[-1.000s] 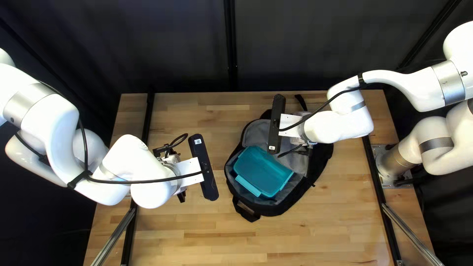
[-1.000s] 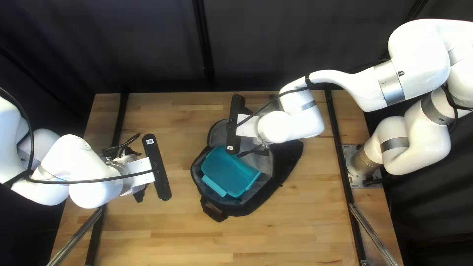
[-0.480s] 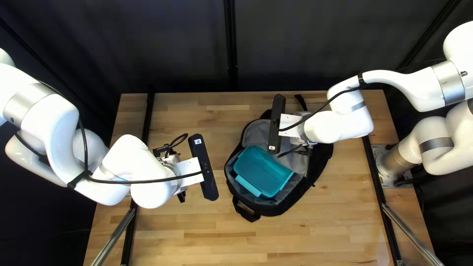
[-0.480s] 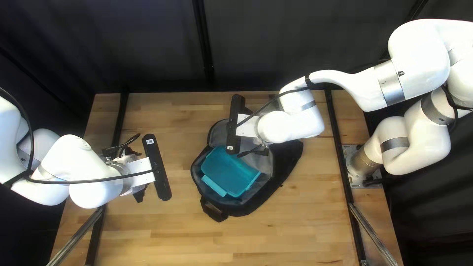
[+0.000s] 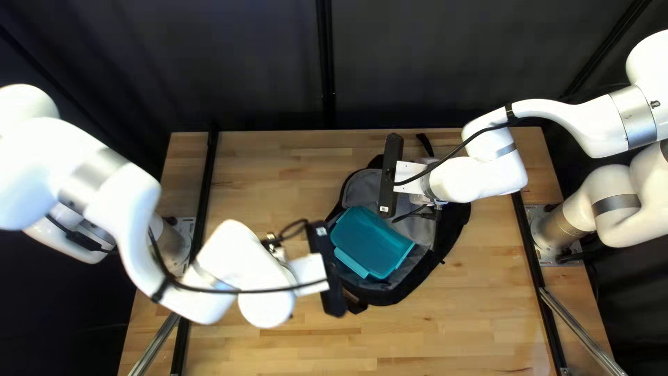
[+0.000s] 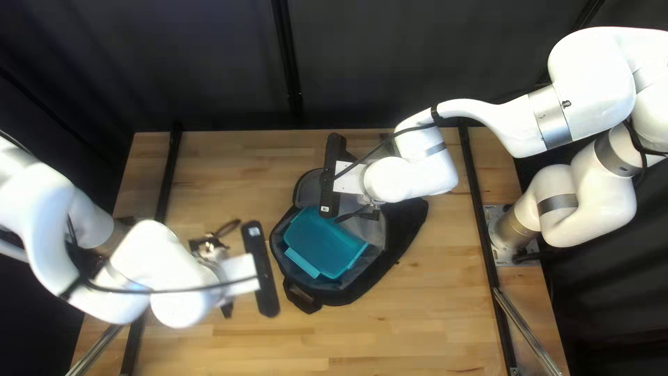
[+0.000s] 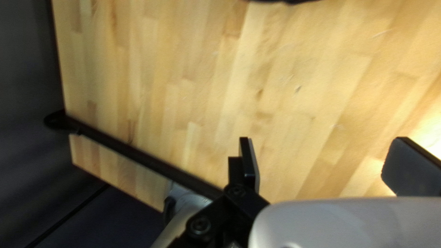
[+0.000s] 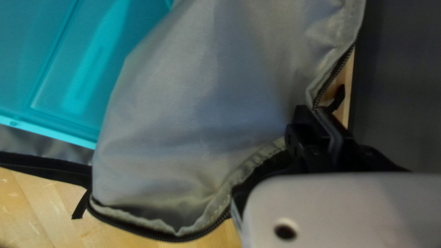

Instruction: Remove a lunch box from a kids backpack

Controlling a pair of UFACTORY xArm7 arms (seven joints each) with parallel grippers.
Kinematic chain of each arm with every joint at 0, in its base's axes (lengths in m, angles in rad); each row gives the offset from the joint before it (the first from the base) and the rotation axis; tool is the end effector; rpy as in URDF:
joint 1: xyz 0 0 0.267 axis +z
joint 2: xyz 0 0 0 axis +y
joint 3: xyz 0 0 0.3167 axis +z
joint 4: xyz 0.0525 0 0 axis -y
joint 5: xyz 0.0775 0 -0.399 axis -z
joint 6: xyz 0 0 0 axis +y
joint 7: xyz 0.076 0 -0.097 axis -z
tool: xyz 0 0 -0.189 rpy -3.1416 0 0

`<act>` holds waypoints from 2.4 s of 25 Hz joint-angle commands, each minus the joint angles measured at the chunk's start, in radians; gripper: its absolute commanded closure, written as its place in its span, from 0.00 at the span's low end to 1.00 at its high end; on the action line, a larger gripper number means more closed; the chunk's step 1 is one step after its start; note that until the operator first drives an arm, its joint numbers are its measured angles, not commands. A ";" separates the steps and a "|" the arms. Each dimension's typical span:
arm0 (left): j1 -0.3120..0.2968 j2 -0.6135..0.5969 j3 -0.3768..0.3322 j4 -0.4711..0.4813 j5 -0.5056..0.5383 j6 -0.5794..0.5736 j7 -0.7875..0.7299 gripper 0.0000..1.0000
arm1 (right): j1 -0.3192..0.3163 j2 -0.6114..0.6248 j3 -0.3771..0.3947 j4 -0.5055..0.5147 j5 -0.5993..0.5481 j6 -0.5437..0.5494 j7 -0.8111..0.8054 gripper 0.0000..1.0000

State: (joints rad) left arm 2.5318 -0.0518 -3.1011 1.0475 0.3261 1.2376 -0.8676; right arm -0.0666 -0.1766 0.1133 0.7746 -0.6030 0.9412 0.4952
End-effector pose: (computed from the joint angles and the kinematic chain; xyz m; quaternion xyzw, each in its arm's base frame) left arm 0.4284 -0.1805 0.1437 -0.9791 -0.0752 -0.0070 0.1890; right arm 0.4681 -0.0869 0.1625 0.9672 -0.0432 0.0692 0.2405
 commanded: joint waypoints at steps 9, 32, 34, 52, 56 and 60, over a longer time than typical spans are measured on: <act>-0.025 -0.161 0.005 0.010 0.203 -0.283 -0.073 0.00 | 0.000 0.000 0.000 0.000 0.000 0.000 0.000 1.00; 0.047 -0.319 0.088 -0.075 0.358 -0.665 -0.141 0.00 | 0.000 0.000 0.000 0.000 0.000 0.000 0.000 1.00; 0.043 -0.334 0.089 -0.075 0.363 -0.680 -0.161 0.00 | 0.000 0.000 0.000 0.000 0.000 0.000 0.000 1.00; 0.009 -0.189 0.061 -0.117 0.327 -0.537 -0.133 0.00 | 0.000 0.000 0.000 0.000 0.000 0.000 0.000 1.00; -0.016 -0.151 0.047 -0.117 0.330 -0.455 -0.136 0.00 | 0.000 0.000 0.000 0.000 0.000 0.000 0.000 1.00; -0.062 -0.106 0.019 -0.064 0.346 -0.258 -0.134 0.00 | 0.000 0.000 0.000 0.000 0.000 0.000 0.000 1.00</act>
State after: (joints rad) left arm 2.5093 -0.1906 -3.0561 0.9420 0.6590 0.8392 -1.0009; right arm -0.0666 -0.1765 0.1132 0.7747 -0.6030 0.9412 0.4952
